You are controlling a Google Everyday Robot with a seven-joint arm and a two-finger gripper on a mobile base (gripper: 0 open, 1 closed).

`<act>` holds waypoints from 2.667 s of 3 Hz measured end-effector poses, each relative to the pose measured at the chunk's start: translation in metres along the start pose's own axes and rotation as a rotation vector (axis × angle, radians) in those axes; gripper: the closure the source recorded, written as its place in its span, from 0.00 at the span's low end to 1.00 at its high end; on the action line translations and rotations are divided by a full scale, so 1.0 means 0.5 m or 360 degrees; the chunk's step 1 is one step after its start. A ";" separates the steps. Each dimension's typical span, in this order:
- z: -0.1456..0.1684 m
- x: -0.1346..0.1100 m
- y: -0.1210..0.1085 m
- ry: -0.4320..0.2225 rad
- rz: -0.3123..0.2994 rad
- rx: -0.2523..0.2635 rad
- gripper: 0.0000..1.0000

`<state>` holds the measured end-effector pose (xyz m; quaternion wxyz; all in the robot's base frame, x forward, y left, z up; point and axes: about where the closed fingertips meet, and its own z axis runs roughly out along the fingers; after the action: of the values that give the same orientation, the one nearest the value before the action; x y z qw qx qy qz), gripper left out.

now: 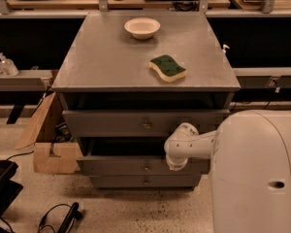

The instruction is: Open middle drawer

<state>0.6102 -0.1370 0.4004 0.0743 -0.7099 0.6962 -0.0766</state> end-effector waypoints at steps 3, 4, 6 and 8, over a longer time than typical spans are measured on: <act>-0.014 -0.002 0.018 -0.0029 -0.0003 0.0014 1.00; -0.014 -0.003 0.018 -0.0029 -0.0003 0.0014 1.00; -0.031 -0.002 0.039 -0.0048 -0.0006 0.0029 1.00; -0.055 -0.002 0.063 -0.0083 -0.0010 0.0051 1.00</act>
Offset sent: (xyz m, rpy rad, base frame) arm -0.2210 0.0224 0.0802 0.3117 -0.0351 0.0721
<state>0.5733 -0.1368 0.4207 0.1037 -0.7125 0.6904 -0.0694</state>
